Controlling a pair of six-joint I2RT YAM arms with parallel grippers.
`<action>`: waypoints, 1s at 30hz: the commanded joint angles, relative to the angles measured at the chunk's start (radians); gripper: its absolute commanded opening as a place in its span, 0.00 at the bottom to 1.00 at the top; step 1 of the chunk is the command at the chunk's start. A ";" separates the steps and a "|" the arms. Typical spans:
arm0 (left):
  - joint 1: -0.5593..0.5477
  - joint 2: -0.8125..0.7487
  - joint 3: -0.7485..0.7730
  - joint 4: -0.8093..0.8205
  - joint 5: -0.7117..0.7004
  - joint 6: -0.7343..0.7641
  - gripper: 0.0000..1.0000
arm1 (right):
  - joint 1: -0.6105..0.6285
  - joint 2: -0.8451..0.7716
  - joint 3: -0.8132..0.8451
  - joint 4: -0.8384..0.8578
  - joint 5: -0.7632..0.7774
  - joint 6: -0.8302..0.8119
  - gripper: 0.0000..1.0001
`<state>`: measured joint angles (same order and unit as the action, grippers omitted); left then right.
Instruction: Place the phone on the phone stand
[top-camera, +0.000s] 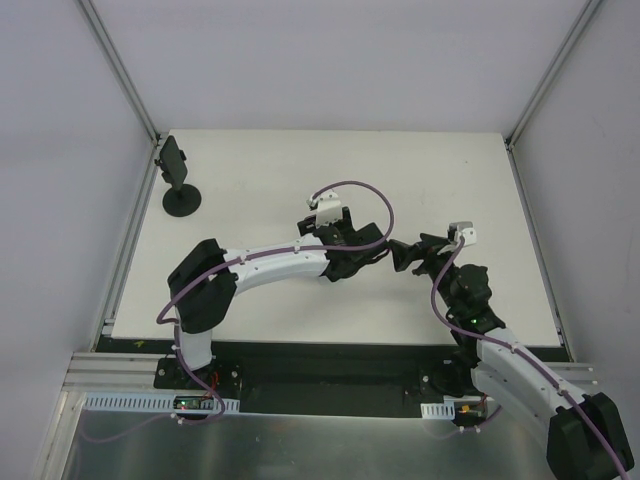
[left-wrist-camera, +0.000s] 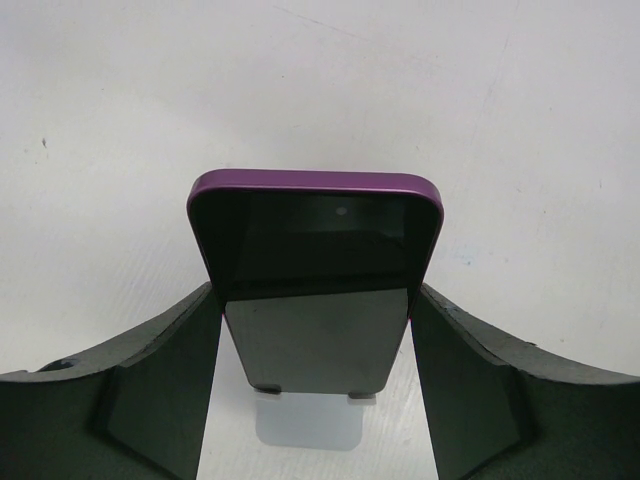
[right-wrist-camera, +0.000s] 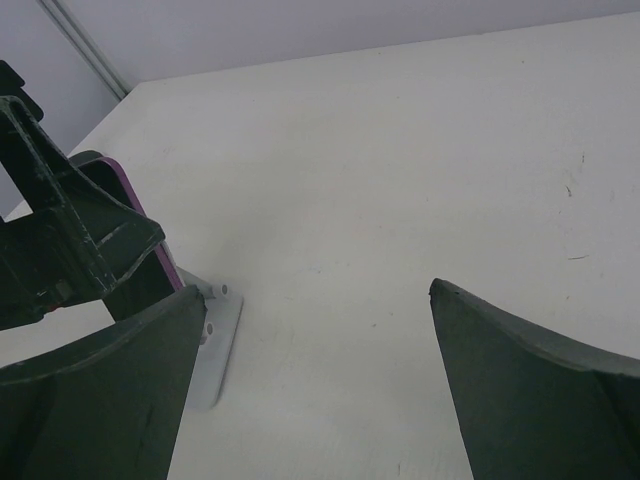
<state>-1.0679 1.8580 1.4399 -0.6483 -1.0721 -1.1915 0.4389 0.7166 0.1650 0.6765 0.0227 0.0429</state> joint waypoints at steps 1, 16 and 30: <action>-0.009 0.015 -0.007 0.003 -0.068 -0.020 0.00 | -0.012 -0.014 -0.009 0.072 0.003 0.020 0.96; -0.015 0.018 -0.012 0.001 0.024 0.012 0.73 | -0.028 -0.009 -0.012 0.083 -0.012 0.031 0.97; -0.009 -0.164 -0.076 0.015 0.296 0.142 0.99 | -0.035 -0.006 -0.010 0.083 -0.013 0.037 0.97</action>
<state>-1.0744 1.8347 1.3865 -0.6331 -0.9020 -1.1240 0.4129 0.7166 0.1516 0.6952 0.0181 0.0673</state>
